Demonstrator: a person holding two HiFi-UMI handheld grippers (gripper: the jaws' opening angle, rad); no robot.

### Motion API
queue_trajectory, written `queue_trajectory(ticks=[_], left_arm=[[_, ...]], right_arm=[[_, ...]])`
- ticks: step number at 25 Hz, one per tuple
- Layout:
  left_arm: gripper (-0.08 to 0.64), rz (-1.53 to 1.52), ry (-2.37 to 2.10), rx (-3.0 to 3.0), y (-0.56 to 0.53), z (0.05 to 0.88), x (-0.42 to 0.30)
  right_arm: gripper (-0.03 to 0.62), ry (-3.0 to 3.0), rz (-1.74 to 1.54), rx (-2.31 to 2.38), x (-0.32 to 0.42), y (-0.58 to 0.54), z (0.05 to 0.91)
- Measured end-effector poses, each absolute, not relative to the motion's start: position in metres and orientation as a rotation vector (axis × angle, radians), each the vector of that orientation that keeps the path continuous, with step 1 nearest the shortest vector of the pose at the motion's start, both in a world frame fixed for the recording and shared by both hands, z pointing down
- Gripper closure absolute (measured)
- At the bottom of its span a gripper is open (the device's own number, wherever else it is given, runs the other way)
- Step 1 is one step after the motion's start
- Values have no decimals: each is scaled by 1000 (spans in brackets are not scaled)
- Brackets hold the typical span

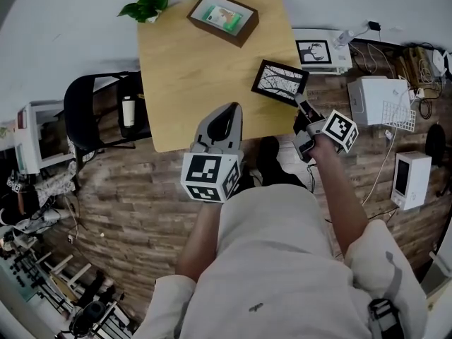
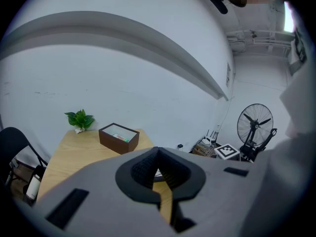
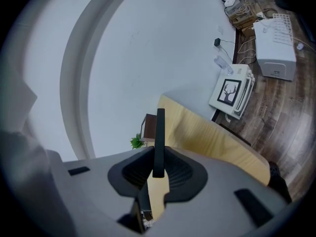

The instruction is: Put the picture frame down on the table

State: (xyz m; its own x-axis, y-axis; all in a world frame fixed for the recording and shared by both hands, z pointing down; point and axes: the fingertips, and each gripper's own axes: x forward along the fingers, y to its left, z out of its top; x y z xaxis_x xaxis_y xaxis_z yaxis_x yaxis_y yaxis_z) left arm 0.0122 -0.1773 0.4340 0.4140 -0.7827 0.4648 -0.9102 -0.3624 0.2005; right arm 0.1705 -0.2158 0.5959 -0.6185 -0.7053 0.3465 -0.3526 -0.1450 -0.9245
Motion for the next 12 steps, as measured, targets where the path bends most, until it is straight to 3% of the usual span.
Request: queue_trajectory(ticks=[12], left_arm=[[554, 413, -1433, 2221, -174, 449, 15]], right_arm=[[526, 1862, -1859, -1236, 166, -214, 622]])
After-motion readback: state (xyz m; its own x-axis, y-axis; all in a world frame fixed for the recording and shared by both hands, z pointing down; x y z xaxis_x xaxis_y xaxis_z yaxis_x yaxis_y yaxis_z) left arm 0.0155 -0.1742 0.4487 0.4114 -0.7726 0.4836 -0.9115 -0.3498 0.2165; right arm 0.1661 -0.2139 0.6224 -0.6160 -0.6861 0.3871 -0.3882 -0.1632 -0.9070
